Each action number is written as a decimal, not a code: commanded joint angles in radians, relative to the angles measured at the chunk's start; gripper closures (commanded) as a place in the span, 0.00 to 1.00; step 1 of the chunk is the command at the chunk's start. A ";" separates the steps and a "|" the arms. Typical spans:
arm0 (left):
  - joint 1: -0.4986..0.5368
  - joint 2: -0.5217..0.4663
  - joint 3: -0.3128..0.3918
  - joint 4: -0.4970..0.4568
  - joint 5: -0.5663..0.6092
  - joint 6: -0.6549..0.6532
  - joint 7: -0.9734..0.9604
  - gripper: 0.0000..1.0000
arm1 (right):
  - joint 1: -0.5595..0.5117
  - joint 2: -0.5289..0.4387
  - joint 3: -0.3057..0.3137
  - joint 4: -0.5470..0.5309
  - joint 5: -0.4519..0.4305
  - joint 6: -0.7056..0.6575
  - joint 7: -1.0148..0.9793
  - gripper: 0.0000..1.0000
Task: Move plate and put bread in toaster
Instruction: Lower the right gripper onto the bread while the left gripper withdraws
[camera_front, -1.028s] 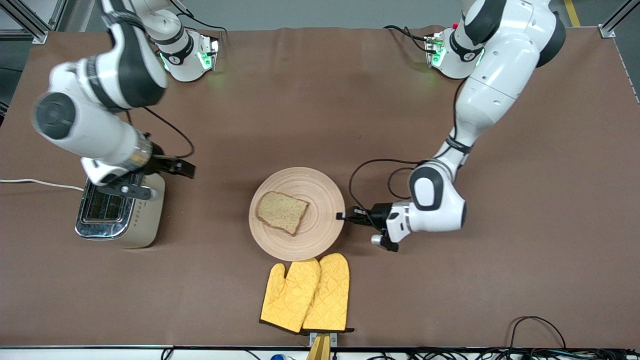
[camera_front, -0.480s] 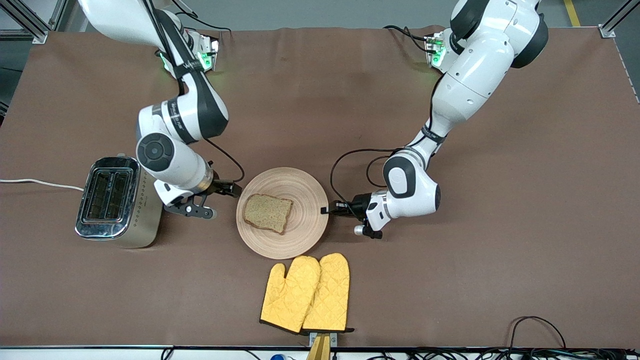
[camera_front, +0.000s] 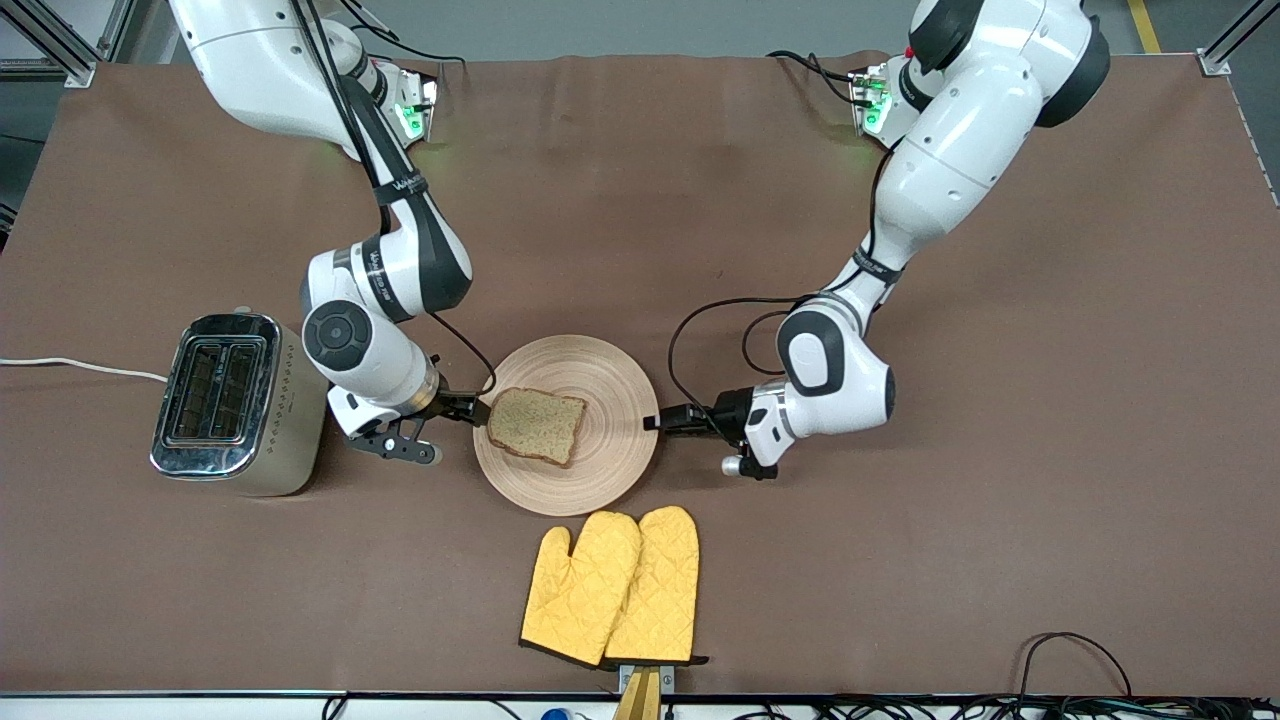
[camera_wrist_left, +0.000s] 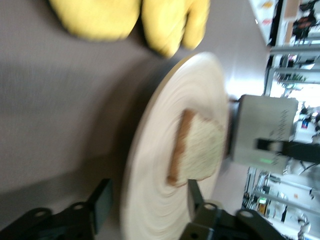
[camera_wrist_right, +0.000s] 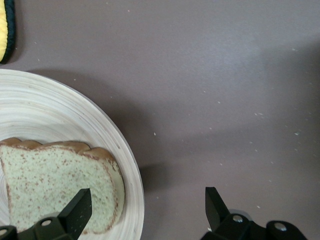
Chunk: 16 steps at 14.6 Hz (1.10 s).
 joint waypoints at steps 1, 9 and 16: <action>0.070 -0.149 0.005 -0.102 0.047 -0.016 -0.079 0.00 | 0.016 0.046 0.000 0.036 0.014 0.024 0.041 0.10; 0.188 -0.401 0.017 -0.085 0.847 -0.236 -0.710 0.00 | 0.076 0.084 0.000 0.076 0.004 0.020 0.134 0.43; 0.223 -0.629 0.064 0.008 1.228 -0.689 -0.849 0.00 | 0.086 0.115 -0.002 0.070 0.003 0.014 0.136 0.43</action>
